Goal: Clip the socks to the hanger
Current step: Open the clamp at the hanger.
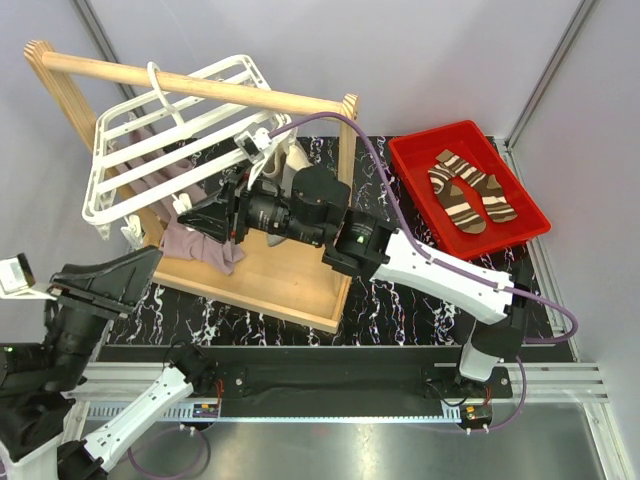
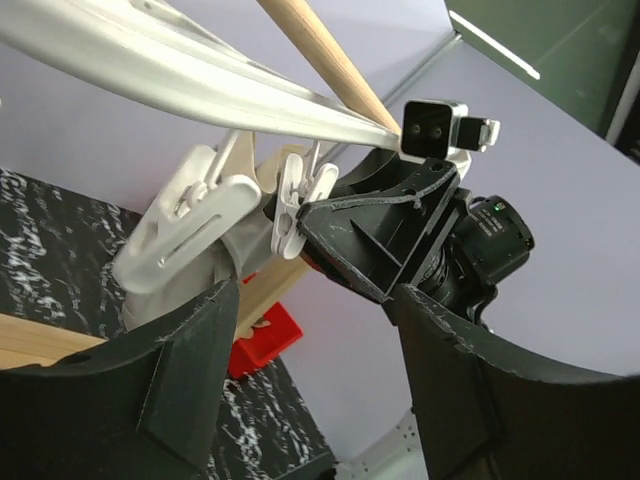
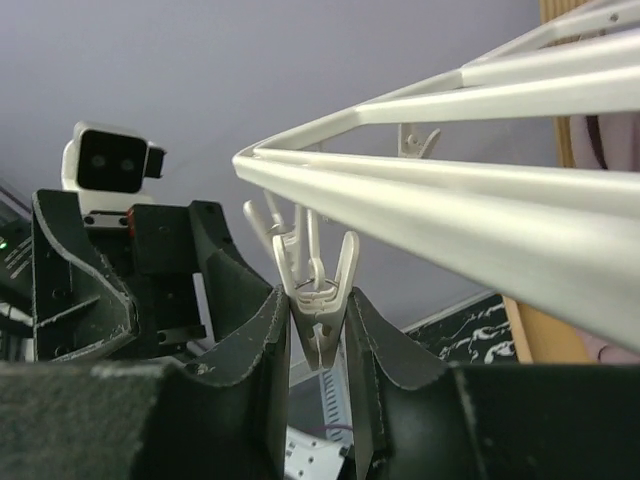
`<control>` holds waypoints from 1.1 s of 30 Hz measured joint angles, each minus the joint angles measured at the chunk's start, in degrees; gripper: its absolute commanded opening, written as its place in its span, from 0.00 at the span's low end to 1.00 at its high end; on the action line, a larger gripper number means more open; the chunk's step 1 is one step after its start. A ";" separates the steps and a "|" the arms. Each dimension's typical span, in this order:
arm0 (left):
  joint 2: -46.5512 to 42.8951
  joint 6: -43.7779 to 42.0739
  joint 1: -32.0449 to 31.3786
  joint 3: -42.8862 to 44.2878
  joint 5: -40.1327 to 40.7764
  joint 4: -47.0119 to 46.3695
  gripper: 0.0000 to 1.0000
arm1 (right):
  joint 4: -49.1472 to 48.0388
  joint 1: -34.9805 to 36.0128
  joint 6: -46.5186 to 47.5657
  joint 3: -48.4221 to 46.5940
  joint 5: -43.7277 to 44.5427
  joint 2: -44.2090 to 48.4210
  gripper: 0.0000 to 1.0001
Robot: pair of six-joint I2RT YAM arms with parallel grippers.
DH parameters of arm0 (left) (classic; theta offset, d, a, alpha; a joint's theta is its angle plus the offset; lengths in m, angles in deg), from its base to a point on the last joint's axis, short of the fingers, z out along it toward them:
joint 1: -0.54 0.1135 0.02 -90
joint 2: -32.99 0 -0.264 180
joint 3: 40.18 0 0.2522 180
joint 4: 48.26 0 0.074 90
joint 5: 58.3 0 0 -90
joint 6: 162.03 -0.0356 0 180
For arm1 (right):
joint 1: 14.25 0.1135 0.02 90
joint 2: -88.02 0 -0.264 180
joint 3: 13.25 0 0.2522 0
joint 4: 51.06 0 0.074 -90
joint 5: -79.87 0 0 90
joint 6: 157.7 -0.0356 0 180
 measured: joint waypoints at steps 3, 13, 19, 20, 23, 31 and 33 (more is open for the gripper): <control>0.17 3.89 0.00 -2.40 -1.68 -2.95 0.72 | 2.80 -0.87 -2.36 0.02 -2.99 1.01 0.13; 2.99 12.11 0.00 -3.91 -2.67 -10.73 0.74 | 3.72 -4.37 -9.35 1.70 -11.56 3.30 0.14; 5.77 15.10 0.00 -4.42 -2.21 -12.28 0.73 | 2.43 -5.55 -12.74 1.84 -15.06 3.80 0.14; 6.60 15.37 0.00 -4.42 -2.25 -12.66 0.73 | 2.29 -5.81 -13.42 1.84 -15.80 3.91 0.14; 8.61 15.56 0.00 -4.74 -2.40 -14.16 0.69 | 2.21 -6.40 -14.60 1.84 -17.20 4.09 0.13; 10.25 13.22 0.00 -6.38 -3.30 -18.60 0.63 | 1.81 -7.43 -16.41 1.84 -19.04 4.15 0.13; 10.36 12.81 0.00 -6.47 -3.61 -19.52 0.61 | 1.68 -7.56 -16.65 1.84 -19.43 4.15 0.13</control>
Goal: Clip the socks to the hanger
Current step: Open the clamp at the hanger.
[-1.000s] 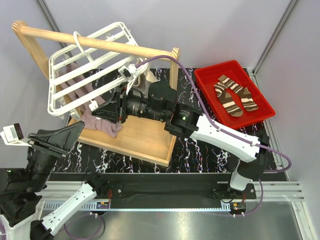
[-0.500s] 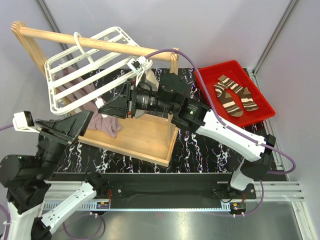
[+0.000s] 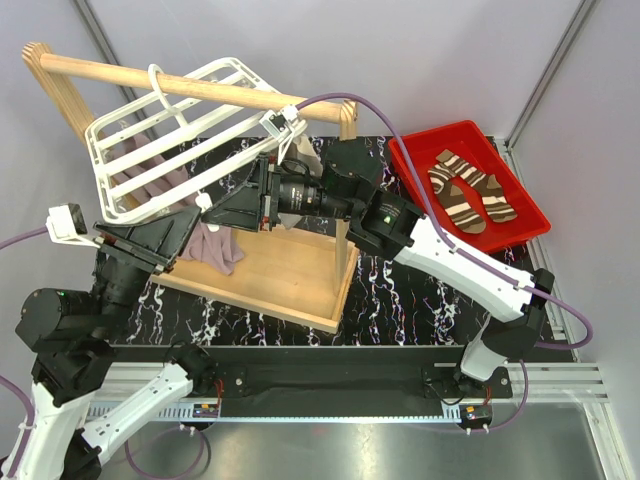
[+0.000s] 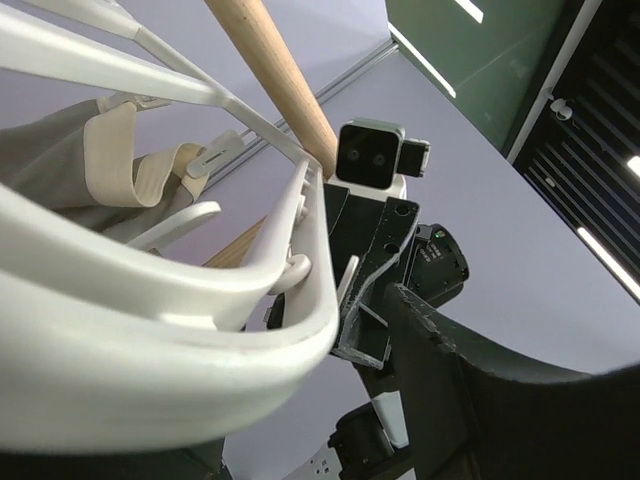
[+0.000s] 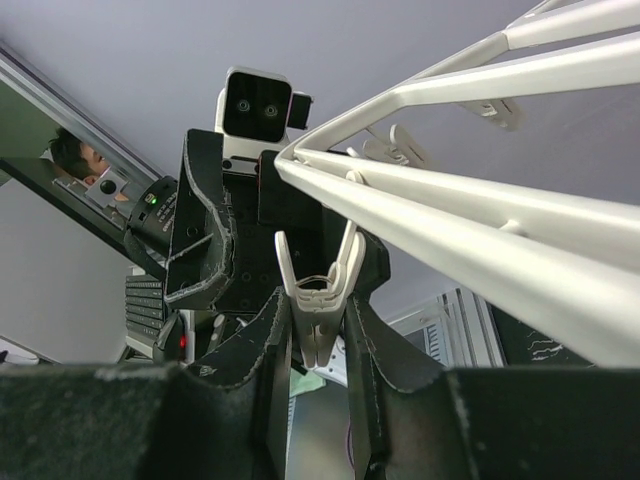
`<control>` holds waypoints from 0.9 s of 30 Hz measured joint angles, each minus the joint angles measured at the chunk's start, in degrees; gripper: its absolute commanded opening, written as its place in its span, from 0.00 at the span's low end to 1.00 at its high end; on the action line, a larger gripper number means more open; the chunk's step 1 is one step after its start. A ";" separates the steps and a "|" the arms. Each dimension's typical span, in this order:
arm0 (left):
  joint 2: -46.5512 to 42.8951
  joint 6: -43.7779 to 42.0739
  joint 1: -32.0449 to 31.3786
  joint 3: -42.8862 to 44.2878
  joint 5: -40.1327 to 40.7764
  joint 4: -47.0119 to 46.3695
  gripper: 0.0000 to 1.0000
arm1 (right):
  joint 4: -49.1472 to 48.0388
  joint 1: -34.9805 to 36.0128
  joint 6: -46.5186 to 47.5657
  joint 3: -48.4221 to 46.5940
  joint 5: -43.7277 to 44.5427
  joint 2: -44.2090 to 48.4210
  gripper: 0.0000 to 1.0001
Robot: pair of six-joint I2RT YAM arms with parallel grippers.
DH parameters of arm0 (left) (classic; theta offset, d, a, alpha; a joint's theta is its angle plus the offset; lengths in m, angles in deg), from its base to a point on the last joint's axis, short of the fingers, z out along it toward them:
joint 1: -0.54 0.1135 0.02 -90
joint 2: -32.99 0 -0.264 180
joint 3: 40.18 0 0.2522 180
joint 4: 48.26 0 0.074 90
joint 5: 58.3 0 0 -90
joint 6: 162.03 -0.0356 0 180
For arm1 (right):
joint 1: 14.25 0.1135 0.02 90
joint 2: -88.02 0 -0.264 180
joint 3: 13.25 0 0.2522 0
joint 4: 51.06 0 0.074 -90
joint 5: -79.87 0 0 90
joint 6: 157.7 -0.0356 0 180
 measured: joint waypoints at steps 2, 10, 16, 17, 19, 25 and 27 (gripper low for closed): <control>0.24 -0.46 0.00 0.00 -0.33 -0.81 0.61 | -0.15 -0.11 -0.17 0.00 -0.44 0.00 0.13; 2.01 -1.73 -0.04 0.00 -0.61 -2.75 0.70 | -0.48 -0.61 -1.11 0.00 -1.09 0.00 0.13; 2.58 -1.84 -0.04 -0.87 -1.03 -5.92 0.65 | -0.22 -0.74 -1.25 0.00 -1.09 0.00 0.12; 2.58 -1.79 -0.04 -1.20 -1.03 -6.43 0.63 | -0.15 -0.74 -1.25 0.00 -1.09 0.00 0.12; 2.58 -1.79 -0.04 -1.79 -0.98 -7.08 0.61 | -0.04 -0.74 -1.25 0.00 -1.11 0.00 0.12; 3.06 -1.86 -0.04 -2.10 -1.01 -7.72 0.48 | 0.39 -0.76 -1.16 0.00 -1.31 0.00 0.14; 3.23 -1.86 -0.04 -2.10 -1.03 -7.78 0.38 | 0.44 -0.79 -1.09 0.00 -1.57 0.00 0.20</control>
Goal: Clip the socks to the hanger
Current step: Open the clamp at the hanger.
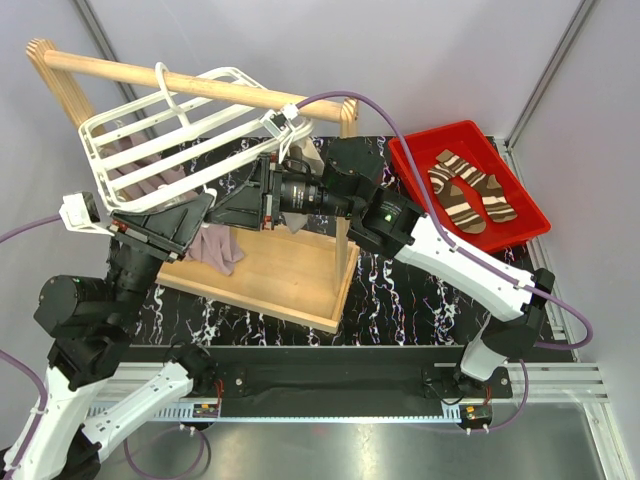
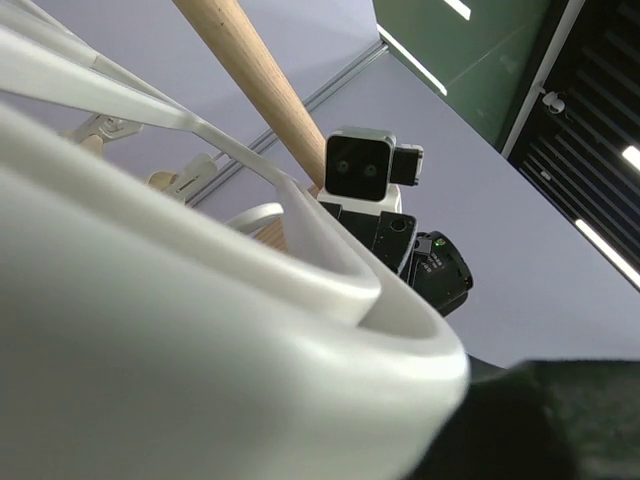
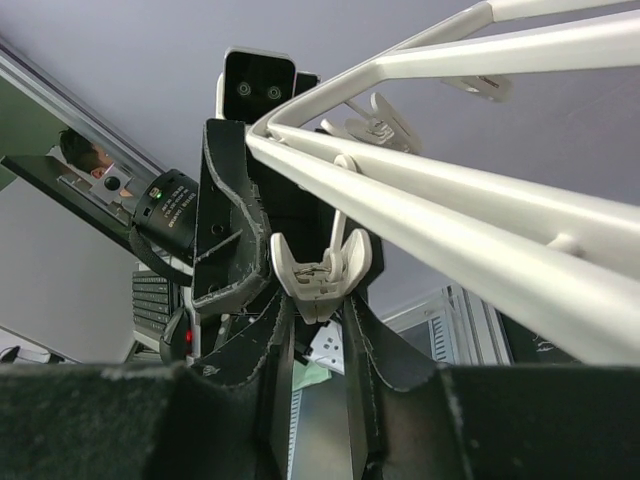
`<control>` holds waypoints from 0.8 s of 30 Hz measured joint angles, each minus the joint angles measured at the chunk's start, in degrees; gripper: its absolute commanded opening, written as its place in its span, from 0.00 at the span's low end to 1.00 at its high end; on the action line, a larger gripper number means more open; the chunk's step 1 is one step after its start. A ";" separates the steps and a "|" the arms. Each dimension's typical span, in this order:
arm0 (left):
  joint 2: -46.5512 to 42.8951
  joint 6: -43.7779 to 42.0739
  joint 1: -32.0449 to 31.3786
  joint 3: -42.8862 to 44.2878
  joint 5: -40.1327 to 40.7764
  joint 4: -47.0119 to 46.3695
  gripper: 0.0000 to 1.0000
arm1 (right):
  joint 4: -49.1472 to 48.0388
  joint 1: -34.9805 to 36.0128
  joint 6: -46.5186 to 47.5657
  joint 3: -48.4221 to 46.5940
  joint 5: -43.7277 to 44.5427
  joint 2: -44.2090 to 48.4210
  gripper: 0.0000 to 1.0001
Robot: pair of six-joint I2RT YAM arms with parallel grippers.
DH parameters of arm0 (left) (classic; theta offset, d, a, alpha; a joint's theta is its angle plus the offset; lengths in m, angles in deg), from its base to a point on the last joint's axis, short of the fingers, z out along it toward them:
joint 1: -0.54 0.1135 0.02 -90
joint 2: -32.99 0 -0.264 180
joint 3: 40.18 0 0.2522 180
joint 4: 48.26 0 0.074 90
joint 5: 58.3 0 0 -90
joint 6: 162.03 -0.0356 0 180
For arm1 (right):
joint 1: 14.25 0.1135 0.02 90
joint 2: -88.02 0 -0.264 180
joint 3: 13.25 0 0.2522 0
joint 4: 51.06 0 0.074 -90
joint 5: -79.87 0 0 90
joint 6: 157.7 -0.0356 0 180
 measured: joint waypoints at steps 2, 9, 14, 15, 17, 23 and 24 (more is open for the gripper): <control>0.09 -0.09 -0.02 -0.04 -0.02 -0.13 0.36 | 0.28 0.00 0.24 0.02 -0.02 0.00 0.26; 0.39 -0.20 0.00 -0.07 0.28 -0.37 0.36 | -0.57 0.22 0.35 3.93 -0.98 1.79 0.41; 0.39 -0.20 0.00 -0.52 0.28 -0.20 0.37 | -2.27 0.33 0.74 6.27 -0.72 2.51 0.44; 0.42 -0.20 0.00 -0.52 0.28 -0.11 0.37 | -2.49 0.33 0.83 6.64 -0.50 2.71 0.44; 0.42 -0.20 0.00 -0.52 0.28 -0.04 0.37 | -2.84 0.37 1.38 7.21 -0.02 2.99 0.44; 0.42 -0.17 0.00 -0.52 0.42 -0.04 0.37 | -2.95 0.48 3.74 10.40 4.26 5.31 0.50; 0.42 -0.17 0.00 -0.52 0.44 -0.04 0.37 | -2.86 0.48 4.02 10.99 5.14 5.81 0.50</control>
